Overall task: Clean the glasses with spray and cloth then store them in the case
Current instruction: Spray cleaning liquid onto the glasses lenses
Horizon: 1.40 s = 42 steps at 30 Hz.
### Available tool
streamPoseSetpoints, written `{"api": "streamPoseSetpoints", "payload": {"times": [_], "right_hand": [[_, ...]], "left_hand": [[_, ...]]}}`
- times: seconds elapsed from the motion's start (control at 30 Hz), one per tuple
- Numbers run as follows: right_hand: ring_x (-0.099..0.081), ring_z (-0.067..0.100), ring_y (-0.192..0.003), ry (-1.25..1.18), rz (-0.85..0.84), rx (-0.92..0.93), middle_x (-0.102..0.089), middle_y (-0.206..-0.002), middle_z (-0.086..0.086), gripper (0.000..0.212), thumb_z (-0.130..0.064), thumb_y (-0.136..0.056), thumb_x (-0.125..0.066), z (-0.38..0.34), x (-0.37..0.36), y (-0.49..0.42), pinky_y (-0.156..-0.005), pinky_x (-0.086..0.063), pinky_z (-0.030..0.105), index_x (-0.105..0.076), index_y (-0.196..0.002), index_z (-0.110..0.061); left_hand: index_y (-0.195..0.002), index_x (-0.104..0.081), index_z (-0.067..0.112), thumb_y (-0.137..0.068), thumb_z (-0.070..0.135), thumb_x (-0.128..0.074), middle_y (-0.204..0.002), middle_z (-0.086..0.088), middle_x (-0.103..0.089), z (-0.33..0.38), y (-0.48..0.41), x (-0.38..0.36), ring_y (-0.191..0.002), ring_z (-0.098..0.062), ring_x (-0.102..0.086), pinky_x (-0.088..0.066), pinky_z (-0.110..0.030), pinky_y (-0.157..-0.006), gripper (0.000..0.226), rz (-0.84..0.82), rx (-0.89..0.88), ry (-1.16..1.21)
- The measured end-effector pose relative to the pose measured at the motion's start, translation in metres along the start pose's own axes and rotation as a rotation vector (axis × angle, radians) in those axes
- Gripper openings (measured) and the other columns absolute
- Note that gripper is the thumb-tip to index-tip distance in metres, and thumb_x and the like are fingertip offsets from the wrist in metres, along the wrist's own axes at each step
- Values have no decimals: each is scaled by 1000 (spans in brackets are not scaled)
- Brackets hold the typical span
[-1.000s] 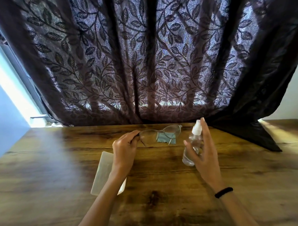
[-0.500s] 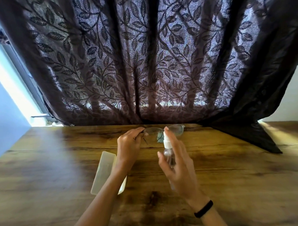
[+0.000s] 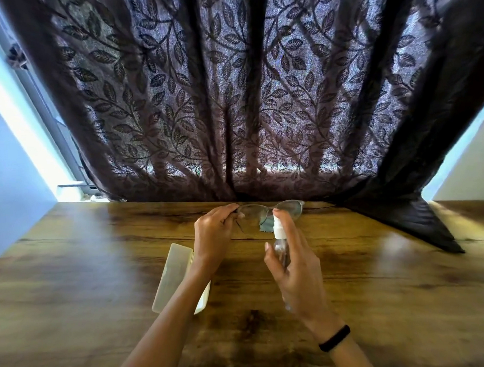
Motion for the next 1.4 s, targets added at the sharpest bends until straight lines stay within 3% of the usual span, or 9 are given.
{"api": "streamPoseSetpoints", "payload": {"times": [0.13,0.27,0.4,0.83,1.03,1.13,1.23,1.3,1.4], "right_hand": [[-57,9,-87,-14,15,-23,-44,-124,-13,57,-20,-90,-55,1,3,-2,-71,-47,7,-26,-139,-27],[-55,7,-100,10,31,-34,-45,-137,0,60,-16,-89,-56,8,12,-4,-81,-48,15,-26,-140,-20],[-44,0,-55,29,44,-82,-57,-112,20,60,-8,-87,-56,24,27,-7,-51,-40,8,-27,-139,-18],[-38,9,-46,133,56,-80,-51,-107,1,58,-11,-87,-57,42,48,-4,-47,-40,10,-32,-139,-11],[-44,11,-53,39,142,-102,-50,-116,2,60,-14,-88,-54,48,54,-2,-49,-39,13,-24,-141,-18],[-52,20,-61,-24,198,-167,-50,-107,-7,72,-26,-89,-54,62,60,2,-55,-52,34,-7,-144,-29],[-54,37,-100,-69,210,-290,-41,-129,21,70,-45,-86,-51,87,64,9,-88,-49,51,-6,-140,-41],[-50,32,-110,-93,226,-335,-42,-127,21,59,-42,-87,-52,103,66,15,-96,-45,43,-17,-134,-38],[-53,20,-87,-165,241,-424,-48,-108,17,50,-35,-82,-55,127,65,22,-72,-50,16,-25,-122,-32]], "left_hand": [[-90,-72,1,-75,-9,-66,-82,-8,-74,2,0,2,-76,-11,-67,-49,-9,-75,19,4,-3,4],[-90,-72,1,-76,-9,-65,-83,-7,-74,2,-1,4,-75,-13,-69,-54,-22,-73,19,6,11,-1],[-91,-72,2,-75,-11,-64,-83,-7,-74,-2,0,7,-76,-13,-68,-52,-17,-73,22,15,22,-8],[-92,-72,2,-73,-14,-62,-84,-9,-74,-4,-1,4,-76,-14,-68,-50,-17,-75,26,8,20,7],[-93,-72,3,-74,-11,-63,-85,-8,-74,-8,0,5,-78,-12,-68,-51,-17,-76,25,9,40,10],[-92,-72,3,-74,-9,-64,-84,-7,-74,-6,0,6,-76,-11,-67,-49,-13,-74,23,8,26,6],[-91,-72,3,-73,-8,-67,-83,-7,-73,-6,1,7,-75,-10,-66,-47,-11,-73,21,6,22,5],[-90,-72,3,-72,-8,-68,-82,-7,-73,-5,2,6,-73,-8,-65,-46,-8,-73,21,5,22,3],[-91,-72,2,-72,-10,-69,-81,-7,-73,-3,3,5,-73,-8,-65,-46,-8,-73,23,4,11,2]]}}
Point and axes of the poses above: each hand's wrist, its own y-axis away from the middle knuckle, its own x-axis out of the back of the hand, z = x × y, the point moved 10 cm from there along -y, towards the middle knuckle
